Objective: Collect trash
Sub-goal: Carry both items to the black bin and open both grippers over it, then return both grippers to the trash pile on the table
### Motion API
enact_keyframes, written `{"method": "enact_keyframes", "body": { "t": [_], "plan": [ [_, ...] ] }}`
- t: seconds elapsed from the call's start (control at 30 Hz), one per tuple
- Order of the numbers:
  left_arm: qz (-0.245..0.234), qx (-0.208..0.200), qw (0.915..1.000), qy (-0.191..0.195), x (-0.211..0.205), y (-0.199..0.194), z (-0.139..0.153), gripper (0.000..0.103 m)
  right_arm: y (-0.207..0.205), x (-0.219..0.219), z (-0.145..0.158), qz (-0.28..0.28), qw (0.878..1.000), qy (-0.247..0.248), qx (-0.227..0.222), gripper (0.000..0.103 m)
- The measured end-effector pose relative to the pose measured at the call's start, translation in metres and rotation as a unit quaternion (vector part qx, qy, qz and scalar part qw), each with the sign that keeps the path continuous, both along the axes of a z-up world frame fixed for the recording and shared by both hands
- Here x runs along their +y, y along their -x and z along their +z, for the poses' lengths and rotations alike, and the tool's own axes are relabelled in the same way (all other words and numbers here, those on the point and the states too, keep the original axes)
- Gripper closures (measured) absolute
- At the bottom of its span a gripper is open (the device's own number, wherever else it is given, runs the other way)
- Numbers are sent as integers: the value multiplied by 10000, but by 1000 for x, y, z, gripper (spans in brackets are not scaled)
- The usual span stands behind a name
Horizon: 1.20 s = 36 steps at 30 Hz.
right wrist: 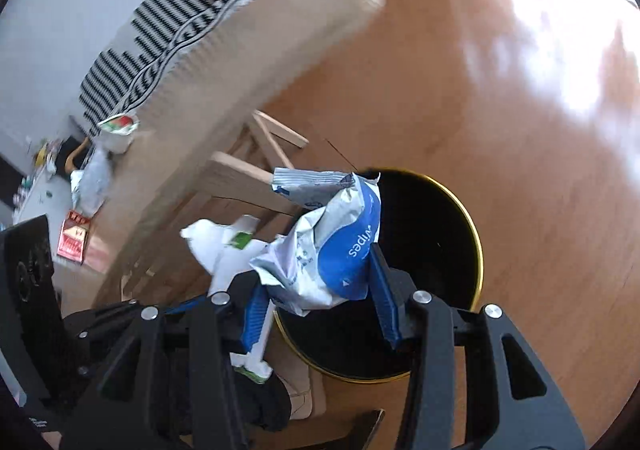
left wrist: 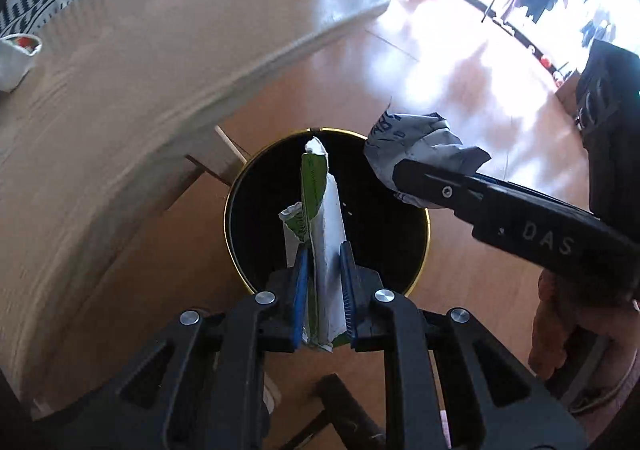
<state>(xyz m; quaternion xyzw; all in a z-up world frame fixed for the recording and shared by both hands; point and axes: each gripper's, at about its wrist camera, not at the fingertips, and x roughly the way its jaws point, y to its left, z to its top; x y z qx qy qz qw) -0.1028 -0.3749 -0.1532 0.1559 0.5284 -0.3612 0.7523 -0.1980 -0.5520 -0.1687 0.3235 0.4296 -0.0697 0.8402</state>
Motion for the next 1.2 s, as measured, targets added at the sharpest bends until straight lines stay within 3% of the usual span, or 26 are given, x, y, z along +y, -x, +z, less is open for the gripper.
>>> {"method": "enact_keyframes", "body": {
  "t": [0.2, 0.3, 0.33, 0.37, 0.4, 0.43, 0.5, 0.57, 0.7, 0.83, 0.9, 1.0, 1.07, 1.2],
  "plan": [
    [-65, 106, 9999, -1, -19, -3, -17, 89, -8, -6, -14, 18, 9999, -125, 100, 58],
    [-168, -238, 9996, 23, -23, 9, -12, 76, -3, -17, -13, -135, 9997, -178, 122, 55],
    [-216, -289, 9993, 38, -17, 19, -12, 51, -3, -20, -12, -200, 9995, -223, 119, 49],
    [-271, -297, 9992, 74, -16, 24, -9, 5, -4, -22, -10, -215, 9994, -269, 86, 41],
    [-410, -231, 9989, 47, -19, 25, -11, 7, -4, -25, -8, -251, 9992, -289, 81, 18],
    [-552, -149, 9984, -55, -22, 27, -12, 6, -3, -29, -4, -301, 9992, -270, 48, 7],
    [-634, -221, 9977, -1, -22, 28, -7, 6, 0, -34, 6, -472, 9988, -134, -68, 7],
    [-523, -564, 9969, 177, -17, 27, 8, 6, 6, -39, 19, -728, 9970, 85, -251, 7],
    [-368, -974, 9928, 600, 7, 17, 58, 6, 21, -36, 57, -1156, 9853, 872, -905, 7],
    [412, -1710, 9789, 1041, 74, -4, 131, 6, 9, -10, 96, -893, 9779, 1339, -1332, 7],
    [866, -1995, 9700, 1083, 112, -17, 156, 6, -4, 10, 114, -604, 9758, 1478, -1495, 7],
    [1629, -2353, 9544, 852, 178, -32, 178, 6, -33, 49, 140, -94, 9697, 1740, -1713, 7],
    [2096, -2440, 9461, 391, 222, -47, 171, 6, -55, 75, 153, 192, 9661, 1795, -1847, 7],
    [2501, -2198, 9429, -101, 273, -62, 152, 6, -110, 136, 175, 795, 9581, 1898, -1990, 7]
  ]
}}
